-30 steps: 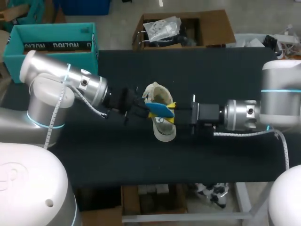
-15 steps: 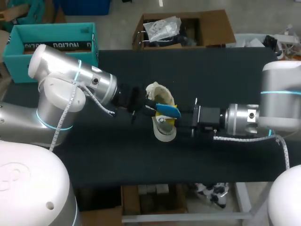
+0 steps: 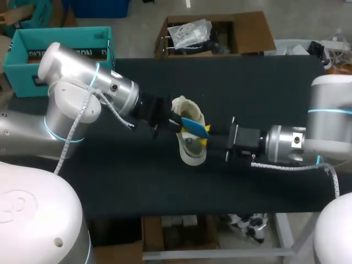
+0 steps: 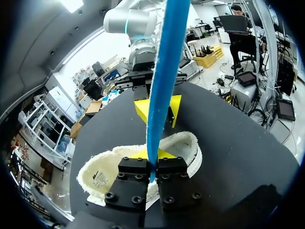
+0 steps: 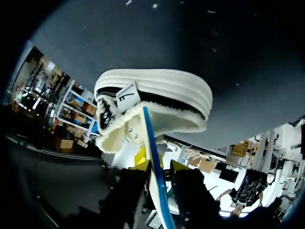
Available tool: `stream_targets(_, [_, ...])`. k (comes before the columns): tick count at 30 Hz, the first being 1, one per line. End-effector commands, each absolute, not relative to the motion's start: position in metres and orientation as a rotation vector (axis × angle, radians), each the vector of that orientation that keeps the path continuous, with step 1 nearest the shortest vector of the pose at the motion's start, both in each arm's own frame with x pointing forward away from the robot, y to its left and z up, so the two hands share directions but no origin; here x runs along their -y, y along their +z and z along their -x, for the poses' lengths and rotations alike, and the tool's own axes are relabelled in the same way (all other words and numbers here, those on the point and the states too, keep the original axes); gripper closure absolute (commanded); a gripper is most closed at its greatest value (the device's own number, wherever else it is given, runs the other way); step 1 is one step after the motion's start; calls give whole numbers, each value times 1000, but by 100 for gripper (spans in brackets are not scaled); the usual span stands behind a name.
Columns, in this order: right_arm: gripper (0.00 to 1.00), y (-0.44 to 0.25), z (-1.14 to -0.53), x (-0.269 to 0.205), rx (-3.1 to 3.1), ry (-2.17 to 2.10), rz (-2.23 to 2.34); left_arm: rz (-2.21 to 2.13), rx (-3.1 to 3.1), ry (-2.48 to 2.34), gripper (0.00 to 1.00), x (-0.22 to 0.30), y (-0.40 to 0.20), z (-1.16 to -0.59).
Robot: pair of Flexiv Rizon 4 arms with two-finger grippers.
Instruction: Open the shoe tongue, take the insole out of the shoe, put the insole back into the shoe, and pack the shoe into the shoebox
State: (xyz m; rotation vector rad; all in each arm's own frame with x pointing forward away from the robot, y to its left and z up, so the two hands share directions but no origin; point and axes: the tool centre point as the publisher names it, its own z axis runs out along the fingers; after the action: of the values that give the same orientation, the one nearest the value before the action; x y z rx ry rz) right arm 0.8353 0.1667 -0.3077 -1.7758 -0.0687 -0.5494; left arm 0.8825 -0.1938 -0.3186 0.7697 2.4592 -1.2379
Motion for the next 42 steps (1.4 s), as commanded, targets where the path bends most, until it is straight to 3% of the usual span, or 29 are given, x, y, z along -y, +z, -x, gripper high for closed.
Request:
stream_targets(1, [76,-316,-844,-166,73,-547,1752,-789,-2472,-1237,100,192,-318,-885])
stream_targets(6, [84,-318,-850,-166,81,-542,1745,-803,-2487,-1232,100,190,-323,-886])
stream_targets(8, [100,-318,-853,-167,83,-540,1745,-806,-2490,-1235,100,189,-324,-887])
stream_targets(42, [100,-316,-855,-174,149,-535,1770,-792,-2458,-1251,100,186,-323,-881])
